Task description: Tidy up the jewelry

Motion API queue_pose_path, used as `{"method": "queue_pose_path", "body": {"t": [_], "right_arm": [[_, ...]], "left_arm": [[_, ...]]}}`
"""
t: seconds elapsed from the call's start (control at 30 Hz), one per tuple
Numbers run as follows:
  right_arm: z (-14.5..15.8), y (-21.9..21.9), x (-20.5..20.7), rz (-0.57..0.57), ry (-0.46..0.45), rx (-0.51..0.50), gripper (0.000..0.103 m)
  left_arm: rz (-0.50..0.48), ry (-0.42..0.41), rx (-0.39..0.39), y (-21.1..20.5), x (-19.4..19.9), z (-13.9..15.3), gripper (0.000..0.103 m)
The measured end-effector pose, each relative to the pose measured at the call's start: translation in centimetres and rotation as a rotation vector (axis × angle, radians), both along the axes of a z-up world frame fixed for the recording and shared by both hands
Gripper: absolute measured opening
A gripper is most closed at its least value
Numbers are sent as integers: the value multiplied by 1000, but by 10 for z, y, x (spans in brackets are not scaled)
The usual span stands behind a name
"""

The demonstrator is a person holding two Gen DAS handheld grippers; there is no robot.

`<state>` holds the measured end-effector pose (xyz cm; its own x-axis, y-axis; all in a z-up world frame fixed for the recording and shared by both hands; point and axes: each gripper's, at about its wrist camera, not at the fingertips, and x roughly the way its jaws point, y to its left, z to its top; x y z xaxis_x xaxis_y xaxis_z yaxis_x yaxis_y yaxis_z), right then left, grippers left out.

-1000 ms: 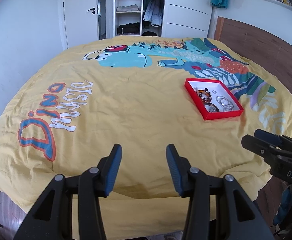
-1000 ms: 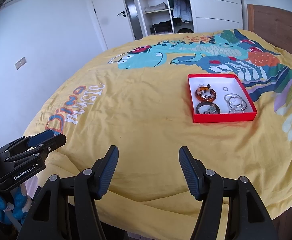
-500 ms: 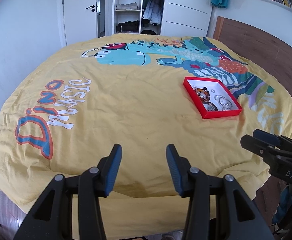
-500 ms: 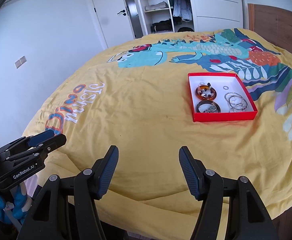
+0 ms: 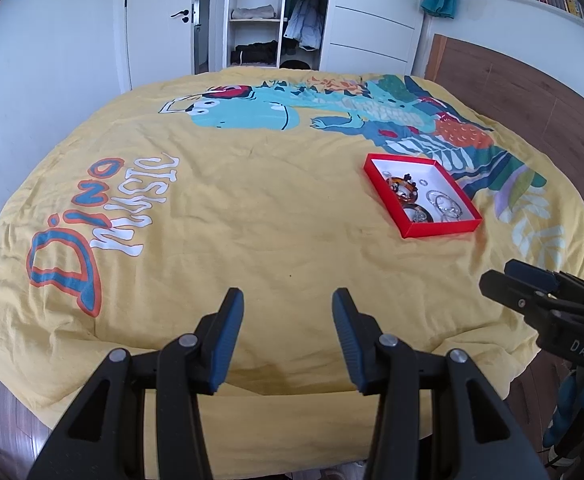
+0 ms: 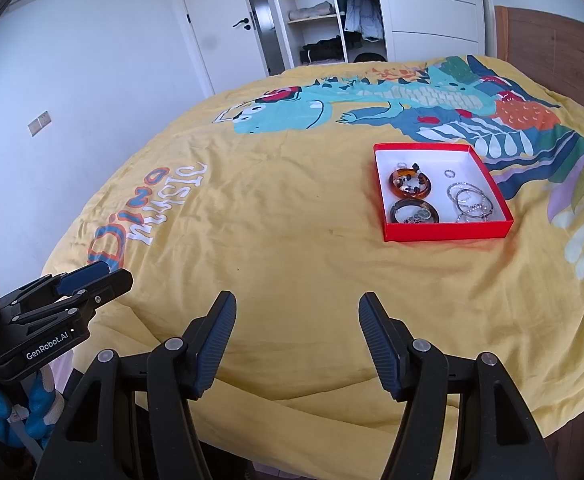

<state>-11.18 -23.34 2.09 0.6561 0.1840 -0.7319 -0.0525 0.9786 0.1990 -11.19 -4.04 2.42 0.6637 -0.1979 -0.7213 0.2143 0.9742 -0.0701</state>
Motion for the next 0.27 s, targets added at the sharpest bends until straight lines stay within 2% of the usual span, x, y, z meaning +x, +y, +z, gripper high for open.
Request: {"method": "queue_pose_path", "body": {"t": [0.27], "right_arm": [[0, -1, 0, 1, 0, 0, 63]], "left_arm": [[-3, 3, 3, 1, 3, 1, 46]]}}
